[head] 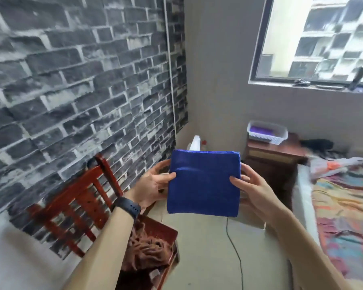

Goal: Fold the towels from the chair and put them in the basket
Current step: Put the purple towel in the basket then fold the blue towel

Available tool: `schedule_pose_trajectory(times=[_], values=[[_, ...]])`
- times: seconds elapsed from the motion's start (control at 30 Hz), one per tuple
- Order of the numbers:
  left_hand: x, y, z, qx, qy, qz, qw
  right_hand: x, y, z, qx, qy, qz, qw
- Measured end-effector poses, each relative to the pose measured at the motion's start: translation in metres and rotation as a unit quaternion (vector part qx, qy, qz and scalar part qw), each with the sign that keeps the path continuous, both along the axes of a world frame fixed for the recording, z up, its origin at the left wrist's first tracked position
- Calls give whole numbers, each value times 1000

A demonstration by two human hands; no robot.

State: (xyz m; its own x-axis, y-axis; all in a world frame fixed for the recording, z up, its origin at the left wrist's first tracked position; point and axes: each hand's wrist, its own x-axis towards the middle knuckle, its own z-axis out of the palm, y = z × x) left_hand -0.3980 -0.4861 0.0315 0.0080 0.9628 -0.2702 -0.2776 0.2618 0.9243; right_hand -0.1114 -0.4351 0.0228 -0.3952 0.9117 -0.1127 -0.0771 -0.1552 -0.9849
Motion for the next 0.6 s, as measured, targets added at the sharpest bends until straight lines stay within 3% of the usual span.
schedule_pose_trajectory(times=[0.23,0.6], values=[[22,159,44,64,26,-61,996,27,119,44,57,14,-65,996],[65,412,83,89,28,-185,978,79,304,87,102,-7,-171,980]])
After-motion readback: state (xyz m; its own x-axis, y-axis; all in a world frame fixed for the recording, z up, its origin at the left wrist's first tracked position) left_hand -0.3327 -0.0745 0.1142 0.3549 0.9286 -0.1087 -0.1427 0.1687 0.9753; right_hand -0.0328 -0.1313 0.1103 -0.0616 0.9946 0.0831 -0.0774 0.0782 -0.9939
